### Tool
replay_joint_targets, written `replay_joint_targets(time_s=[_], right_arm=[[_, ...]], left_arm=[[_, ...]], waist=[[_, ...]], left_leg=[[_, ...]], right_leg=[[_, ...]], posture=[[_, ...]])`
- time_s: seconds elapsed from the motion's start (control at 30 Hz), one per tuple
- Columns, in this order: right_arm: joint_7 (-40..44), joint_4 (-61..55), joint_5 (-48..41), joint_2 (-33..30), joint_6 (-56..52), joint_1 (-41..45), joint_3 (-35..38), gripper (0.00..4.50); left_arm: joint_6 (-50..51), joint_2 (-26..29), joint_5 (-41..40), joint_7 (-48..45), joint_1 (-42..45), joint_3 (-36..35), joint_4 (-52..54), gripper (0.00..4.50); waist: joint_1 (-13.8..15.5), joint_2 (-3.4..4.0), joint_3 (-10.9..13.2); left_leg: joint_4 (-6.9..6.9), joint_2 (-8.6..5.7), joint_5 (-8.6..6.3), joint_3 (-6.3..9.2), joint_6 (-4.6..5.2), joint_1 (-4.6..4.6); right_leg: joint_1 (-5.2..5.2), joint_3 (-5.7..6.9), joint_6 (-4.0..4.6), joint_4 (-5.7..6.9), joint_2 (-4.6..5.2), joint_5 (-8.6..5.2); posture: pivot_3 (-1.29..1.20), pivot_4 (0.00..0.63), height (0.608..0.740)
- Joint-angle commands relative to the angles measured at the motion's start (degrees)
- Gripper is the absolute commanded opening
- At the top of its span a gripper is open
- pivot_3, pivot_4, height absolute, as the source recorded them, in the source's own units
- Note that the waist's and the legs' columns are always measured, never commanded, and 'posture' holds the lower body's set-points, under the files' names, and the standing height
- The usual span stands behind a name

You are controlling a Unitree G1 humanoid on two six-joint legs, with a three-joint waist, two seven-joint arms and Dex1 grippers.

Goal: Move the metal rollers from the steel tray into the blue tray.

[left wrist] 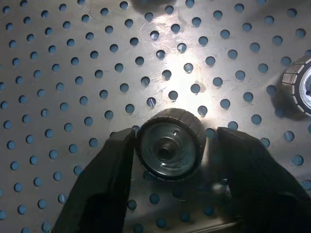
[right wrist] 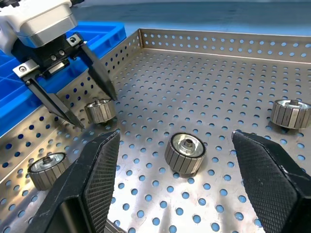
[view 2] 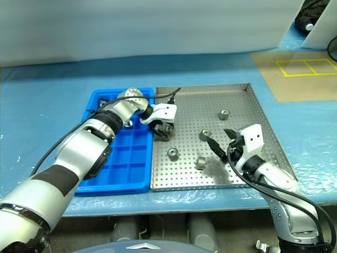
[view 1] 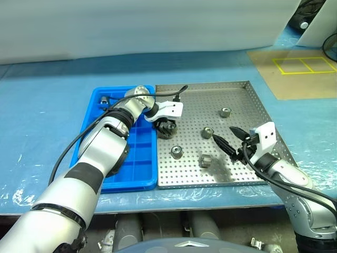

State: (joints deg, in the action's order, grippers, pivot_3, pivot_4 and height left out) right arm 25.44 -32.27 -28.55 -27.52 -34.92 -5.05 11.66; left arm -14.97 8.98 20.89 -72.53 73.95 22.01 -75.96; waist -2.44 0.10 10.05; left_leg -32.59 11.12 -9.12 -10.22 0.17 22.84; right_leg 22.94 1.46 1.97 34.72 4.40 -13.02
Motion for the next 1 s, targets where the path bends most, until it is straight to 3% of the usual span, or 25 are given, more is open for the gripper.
replay_joint_targets(time_s=[0.03, 0.1, 0.23, 0.63, 0.83, 1.0], right_arm=[[-0.33, -0.46, 0.84, -0.01, 1.68, 0.72, 0.02, 3.79], [-0.47, -0.18, 1.18, 0.10, 1.90, 0.91, -0.10, 3.79], [-0.63, 0.37, 1.45, 0.26, 2.22, 1.48, -0.05, 3.79], [1.78, 5.56, 2.35, 0.14, 3.47, 7.74, -3.09, 3.79], [5.54, 11.01, 3.41, 0.29, 4.82, 13.20, -6.99, 3.79], [12.86, 19.96, 0.96, 2.63, 5.92, 25.43, -10.64, 3.79]], left_arm=[[0.88, -0.29, 0.45, 1.12, -1.95, -0.27, -0.58, 2.75], [0.34, -0.15, 0.34, -0.87, -2.32, -0.36, -0.49, 2.59], [0.49, -0.21, -0.32, 0.60, -2.51, -1.48, -0.26, 1.66], [2.60, 3.51, -11.30, -9.66, 1.15, -13.09, 2.73, 1.66], [3.03, 9.75, -15.93, -15.75, 2.43, -17.07, 6.90, 1.66], [7.34, 20.45, -18.97, -19.97, -2.71, -17.60, 15.40, 1.66]], waist=[[-0.01, 0.06, -0.04], [-0.01, 0.09, -0.07], [-0.03, 0.10, -0.09], [0.03, 0.07, -0.05], [0.51, 0.06, 0.00], [1.02, 0.06, 0.12]], left_leg=[[0.00, -0.01, 0.00, 0.00, 0.01, 0.00], [-0.01, -0.02, 0.00, 0.00, 0.01, -0.02], [0.00, -0.06, -0.03, 0.00, 0.04, -0.06], [0.04, -0.11, 0.05, 0.00, 0.25, 0.29], [0.16, -0.10, 0.06, -0.01, 0.25, 0.28], [0.21, -0.09, 0.07, -0.04, 0.22, 0.22]], right_leg=[[0.00, 0.00, 0.00, 0.00, 0.00, 0.00], [-0.02, 0.00, 0.00, 0.00, 0.02, 0.00], [-0.05, -0.01, 0.00, -0.03, 0.03, 0.00], [0.26, 0.00, 0.00, -0.02, 0.10, 0.00], [0.33, 0.03, 0.01, -0.02, 0.10, 0.00], [0.38, 0.03, 0.03, 0.05, 0.15, 0.01]], posture=[[-0.56, 0.150, 0.740], [-0.56, 0.150, 0.740], [-0.55, 0.150, 0.740], [-0.45, 0.150, 0.740], [-0.31, 0.150, 0.740], [-0.12, 0.150, 0.740]])
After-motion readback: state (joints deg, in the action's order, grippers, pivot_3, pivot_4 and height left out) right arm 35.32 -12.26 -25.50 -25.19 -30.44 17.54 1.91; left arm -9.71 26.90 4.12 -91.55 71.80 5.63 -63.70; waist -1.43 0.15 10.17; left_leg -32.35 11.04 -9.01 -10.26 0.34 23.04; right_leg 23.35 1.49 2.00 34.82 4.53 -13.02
